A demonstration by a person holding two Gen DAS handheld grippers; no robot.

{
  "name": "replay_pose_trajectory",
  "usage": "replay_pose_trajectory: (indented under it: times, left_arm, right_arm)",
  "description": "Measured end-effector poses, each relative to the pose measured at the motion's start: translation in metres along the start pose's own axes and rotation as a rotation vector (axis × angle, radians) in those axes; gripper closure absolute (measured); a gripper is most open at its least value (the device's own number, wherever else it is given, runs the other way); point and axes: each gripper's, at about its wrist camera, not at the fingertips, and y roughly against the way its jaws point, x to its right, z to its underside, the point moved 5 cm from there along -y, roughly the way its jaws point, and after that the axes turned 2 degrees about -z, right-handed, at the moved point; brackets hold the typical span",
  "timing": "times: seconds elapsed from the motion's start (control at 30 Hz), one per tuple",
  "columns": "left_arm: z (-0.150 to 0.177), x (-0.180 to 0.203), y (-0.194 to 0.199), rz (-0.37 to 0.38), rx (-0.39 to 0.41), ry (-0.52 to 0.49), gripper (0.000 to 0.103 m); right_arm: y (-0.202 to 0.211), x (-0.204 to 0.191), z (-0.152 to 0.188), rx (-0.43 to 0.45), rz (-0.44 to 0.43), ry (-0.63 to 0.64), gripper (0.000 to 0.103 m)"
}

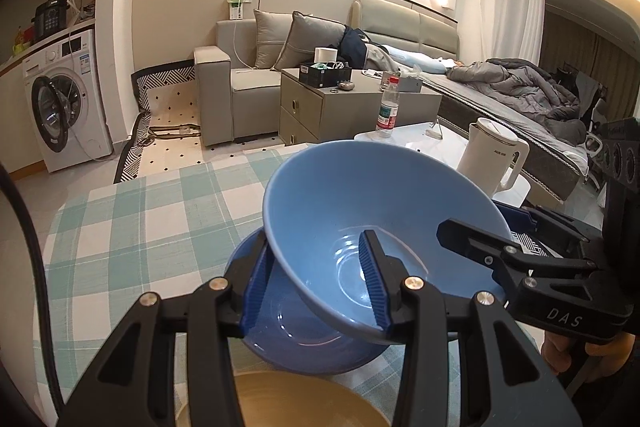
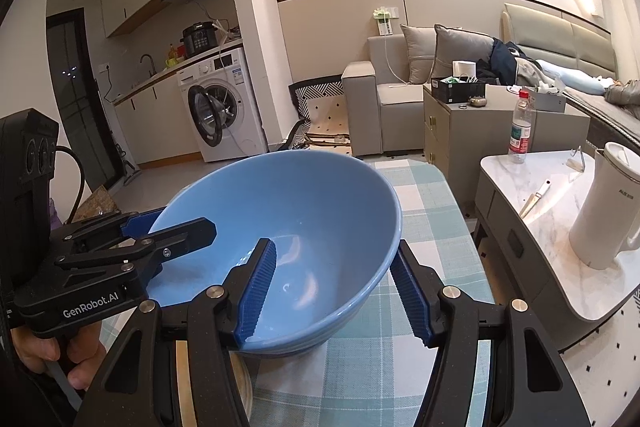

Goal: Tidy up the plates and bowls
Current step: 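Lift the light blue bowl with both grippers over the nested blue bowls, then lower the light blue bowl with both grippers into the nested bowls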

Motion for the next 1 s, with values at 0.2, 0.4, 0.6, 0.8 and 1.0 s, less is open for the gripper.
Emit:
replay_pose_trajectory:
  times: [0.2,0.4,0.6,0.8,1.0]
  left_arm:
    - [0.004,-0.012,-0.003,-0.013,-0.004,0.017,0.061]
    - [0.009,-0.022,-0.008,-0.028,-0.018,0.032,0.061]
    - [0.013,-0.028,-0.012,-0.04,-0.022,0.04,0.061]
    - [0.019,-0.034,-0.019,-0.042,-0.04,0.055,0.061]
    - [0.023,-0.039,-0.023,-0.05,-0.052,0.065,0.061]
  right_arm:
    - [-0.016,-0.008,0.001,-0.023,-0.005,0.01,0.042]
    - [-0.028,-0.017,0.006,-0.047,-0.01,0.019,0.042]
    - [-0.039,-0.024,0.01,-0.065,0.002,0.034,0.042]
    - [-0.051,-0.027,0.017,-0.087,0.015,0.048,0.042]
    - [-0.064,-0.031,0.023,-0.108,0.027,0.066,0.042]
